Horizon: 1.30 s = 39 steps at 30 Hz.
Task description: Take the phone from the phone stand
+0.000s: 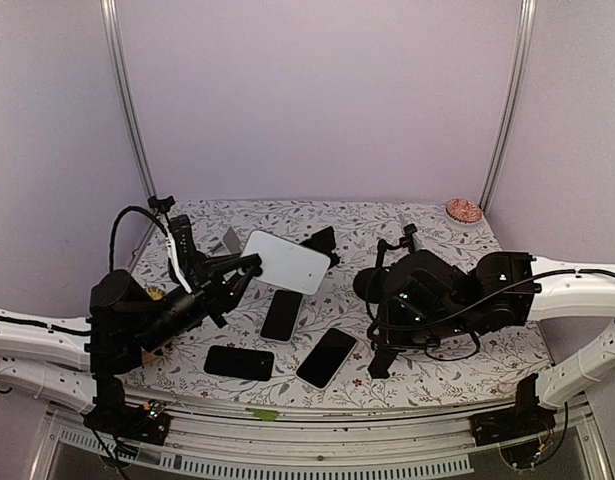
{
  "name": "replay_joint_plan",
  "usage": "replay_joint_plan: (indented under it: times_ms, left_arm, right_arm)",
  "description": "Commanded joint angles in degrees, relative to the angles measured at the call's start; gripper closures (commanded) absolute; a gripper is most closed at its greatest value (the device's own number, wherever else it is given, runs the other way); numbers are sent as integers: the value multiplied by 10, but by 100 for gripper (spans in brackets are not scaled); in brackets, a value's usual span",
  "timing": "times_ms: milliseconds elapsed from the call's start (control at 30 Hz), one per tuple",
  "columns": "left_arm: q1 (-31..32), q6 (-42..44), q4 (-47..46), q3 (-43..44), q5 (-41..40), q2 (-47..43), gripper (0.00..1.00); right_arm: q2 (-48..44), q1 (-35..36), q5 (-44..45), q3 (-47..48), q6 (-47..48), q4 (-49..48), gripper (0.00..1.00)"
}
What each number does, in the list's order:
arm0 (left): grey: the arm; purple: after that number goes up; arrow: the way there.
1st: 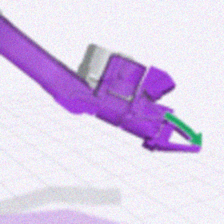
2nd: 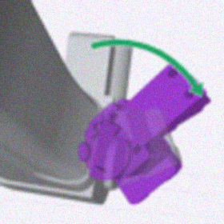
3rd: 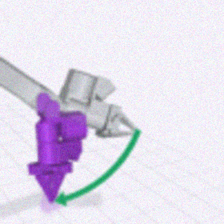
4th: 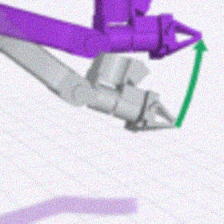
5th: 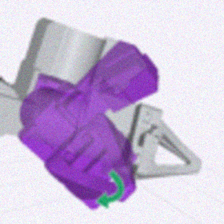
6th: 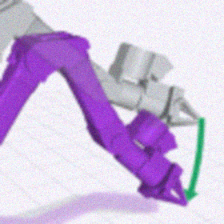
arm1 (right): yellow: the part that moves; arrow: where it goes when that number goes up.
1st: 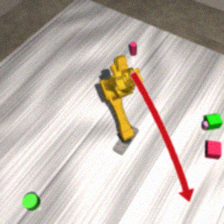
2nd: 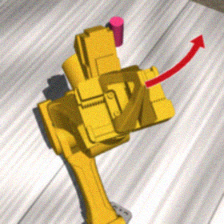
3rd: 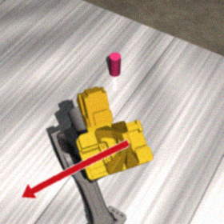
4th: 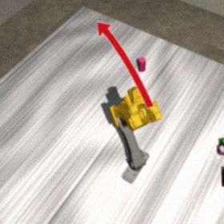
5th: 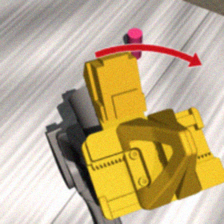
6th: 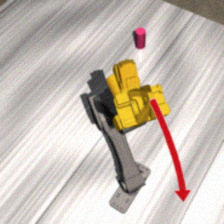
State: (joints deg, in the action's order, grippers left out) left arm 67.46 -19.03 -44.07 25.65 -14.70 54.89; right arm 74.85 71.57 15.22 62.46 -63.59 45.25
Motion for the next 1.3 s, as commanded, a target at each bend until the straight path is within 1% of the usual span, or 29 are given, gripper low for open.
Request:
replay_joint_plan:
  times_ms: [0,167,333,667,767,967,1133,1267]
  left_arm:
    - [-5,8,-31,-2,-10,-14,100]
    - [-5,5,-29,-2,-6,-14,100]
    - [-6,4,-28,-2,-6,-13,100]
    - [-6,0,-27,0,-1,-11,100]
    - [-6,-1,-27,0,0,-9,100]
    - [-6,-1,-26,-1,2,-12,100]
    - [-6,-1,-24,-3,3,-18,100]
    - [-6,0,-24,-3,3,-17,100]
  right_arm:
    - [-33,-23,24,15,-4,48,100]
    - [-101,-93,-10,-6,15,5,100]
    - [-163,-168,-21,-13,28,1,100]
    - [-215,-310,-45,-42,68,-29,100]
    - [-221,-362,-56,-40,83,-41,100]
    - [-215,-444,-61,-42,97,-70,100]
    - [-205,-536,-124,-61,109,-120,100]
    - [-171,-619,-184,-58,131,-141,100]
